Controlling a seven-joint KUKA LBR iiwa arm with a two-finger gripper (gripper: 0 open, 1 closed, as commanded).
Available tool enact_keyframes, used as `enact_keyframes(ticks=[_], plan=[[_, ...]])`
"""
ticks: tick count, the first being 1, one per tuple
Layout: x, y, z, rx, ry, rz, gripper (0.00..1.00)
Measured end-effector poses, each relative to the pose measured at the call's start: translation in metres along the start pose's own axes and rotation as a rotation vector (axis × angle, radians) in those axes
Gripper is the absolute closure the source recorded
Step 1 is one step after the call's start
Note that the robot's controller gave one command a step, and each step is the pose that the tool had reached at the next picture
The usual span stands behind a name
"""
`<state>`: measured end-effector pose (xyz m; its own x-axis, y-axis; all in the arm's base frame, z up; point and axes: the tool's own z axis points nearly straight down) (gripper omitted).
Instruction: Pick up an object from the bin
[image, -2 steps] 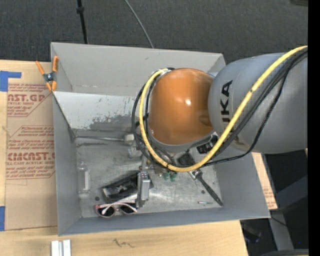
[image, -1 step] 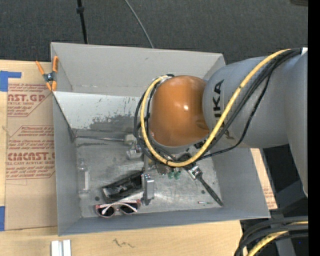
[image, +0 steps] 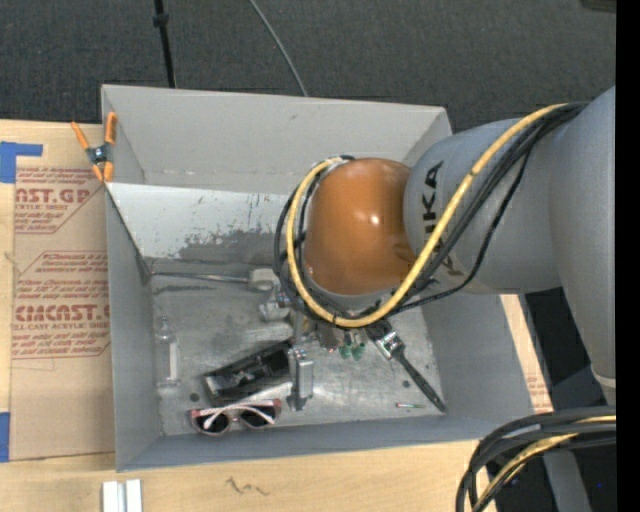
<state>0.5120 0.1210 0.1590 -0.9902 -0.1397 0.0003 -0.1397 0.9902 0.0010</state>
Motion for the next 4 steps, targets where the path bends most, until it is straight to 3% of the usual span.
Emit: enact_keyframes(ticks=[1,2,3,4], plan=[[-0.002,0.004,0.007,0.0,-0.001,-0.112,0.0],[-0.007,0.009,0.078,0.0,-0.006,-0.16,0.0],[-0.015,0.01,0.088,-0.006,-0.033,-0.112,1.0],[-0.013,0.009,0.087,-0.004,-0.024,-0.107,1.0]])
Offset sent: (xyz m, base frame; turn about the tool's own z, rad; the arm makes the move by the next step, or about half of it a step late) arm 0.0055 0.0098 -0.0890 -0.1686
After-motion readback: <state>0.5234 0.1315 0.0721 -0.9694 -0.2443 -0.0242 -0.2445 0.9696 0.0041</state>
